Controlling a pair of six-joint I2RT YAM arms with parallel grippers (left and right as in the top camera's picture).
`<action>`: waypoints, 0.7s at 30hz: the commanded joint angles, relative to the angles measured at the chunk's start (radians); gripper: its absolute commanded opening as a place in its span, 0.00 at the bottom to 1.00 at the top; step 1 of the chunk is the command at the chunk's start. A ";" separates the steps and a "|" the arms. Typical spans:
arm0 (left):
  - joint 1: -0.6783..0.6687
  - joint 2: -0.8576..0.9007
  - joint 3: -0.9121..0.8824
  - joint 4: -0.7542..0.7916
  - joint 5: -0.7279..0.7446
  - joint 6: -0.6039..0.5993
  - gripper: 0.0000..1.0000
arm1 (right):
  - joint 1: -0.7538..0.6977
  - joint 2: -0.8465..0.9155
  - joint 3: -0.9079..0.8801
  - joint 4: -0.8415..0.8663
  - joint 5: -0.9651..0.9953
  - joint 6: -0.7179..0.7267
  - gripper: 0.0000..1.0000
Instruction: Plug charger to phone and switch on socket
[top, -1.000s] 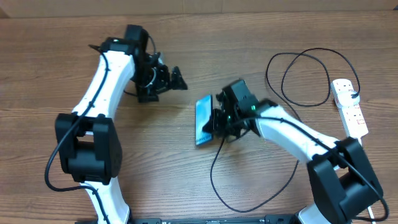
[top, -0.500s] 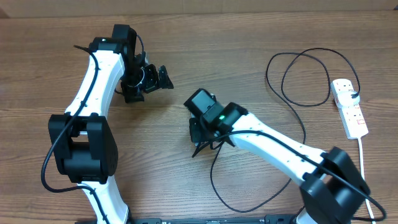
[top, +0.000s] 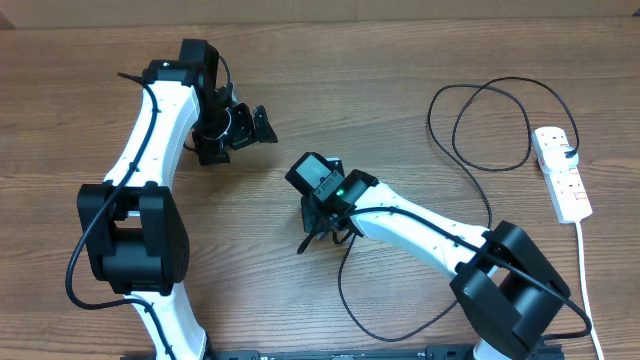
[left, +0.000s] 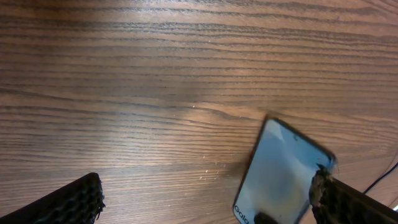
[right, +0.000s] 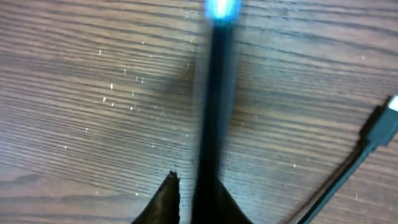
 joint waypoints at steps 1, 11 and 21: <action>-0.006 -0.019 0.015 -0.010 -0.010 -0.006 1.00 | 0.006 0.013 0.014 0.016 0.005 0.003 0.15; -0.006 -0.019 0.015 -0.037 0.000 0.010 1.00 | -0.003 0.012 0.015 0.018 0.005 0.003 0.04; -0.005 -0.019 0.015 -0.069 0.478 0.279 1.00 | -0.123 -0.096 0.040 0.035 -0.282 -0.169 0.04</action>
